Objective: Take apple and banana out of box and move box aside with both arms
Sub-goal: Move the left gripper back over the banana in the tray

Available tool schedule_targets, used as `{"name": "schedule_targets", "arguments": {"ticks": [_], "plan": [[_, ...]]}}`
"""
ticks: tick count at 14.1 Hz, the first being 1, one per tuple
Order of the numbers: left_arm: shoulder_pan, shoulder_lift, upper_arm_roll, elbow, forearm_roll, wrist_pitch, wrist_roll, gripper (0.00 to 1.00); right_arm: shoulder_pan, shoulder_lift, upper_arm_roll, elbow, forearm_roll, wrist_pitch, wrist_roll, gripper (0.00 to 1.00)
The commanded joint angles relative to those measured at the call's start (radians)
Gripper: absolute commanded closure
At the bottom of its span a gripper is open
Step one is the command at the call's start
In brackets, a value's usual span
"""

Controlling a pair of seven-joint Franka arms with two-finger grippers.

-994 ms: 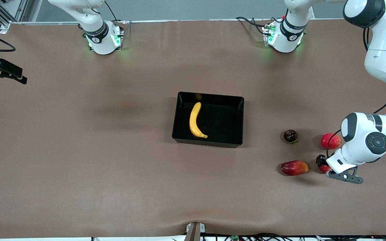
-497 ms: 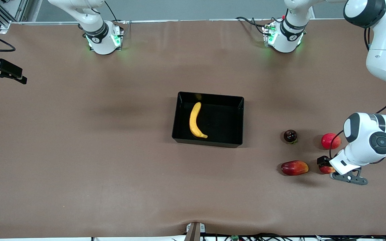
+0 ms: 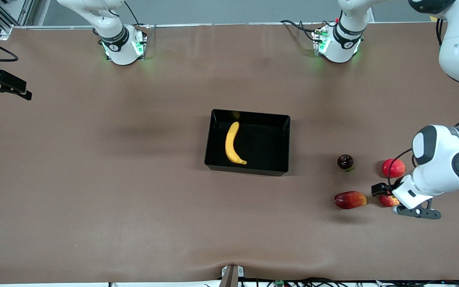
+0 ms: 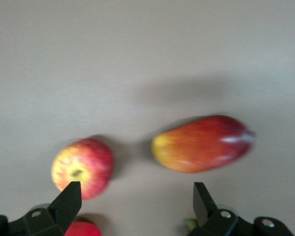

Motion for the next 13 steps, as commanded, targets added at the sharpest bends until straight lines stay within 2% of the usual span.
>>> {"name": "schedule_targets", "arguments": {"ticks": [1, 5, 7, 13], "plan": [[-0.003, -0.043, -0.095, -0.021, -0.013, -0.097, -0.178, 0.00, -0.008, 0.004, 0.007, 0.014, -0.010, -0.009, 0.004, 0.00], [-0.012, -0.051, -0.233, -0.021, -0.011, -0.183, -0.406, 0.00, -0.008, 0.006, 0.007, 0.014, -0.010, -0.009, 0.004, 0.00], [-0.038, -0.051, -0.276, -0.024, -0.011, -0.196, -0.505, 0.00, -0.008, 0.006, 0.007, 0.015, -0.010, -0.008, 0.004, 0.00], [-0.207, -0.051, -0.287, -0.048, 0.001, -0.181, -0.663, 0.00, -0.006, 0.006, 0.007, 0.014, -0.010, -0.009, 0.004, 0.00]]}}
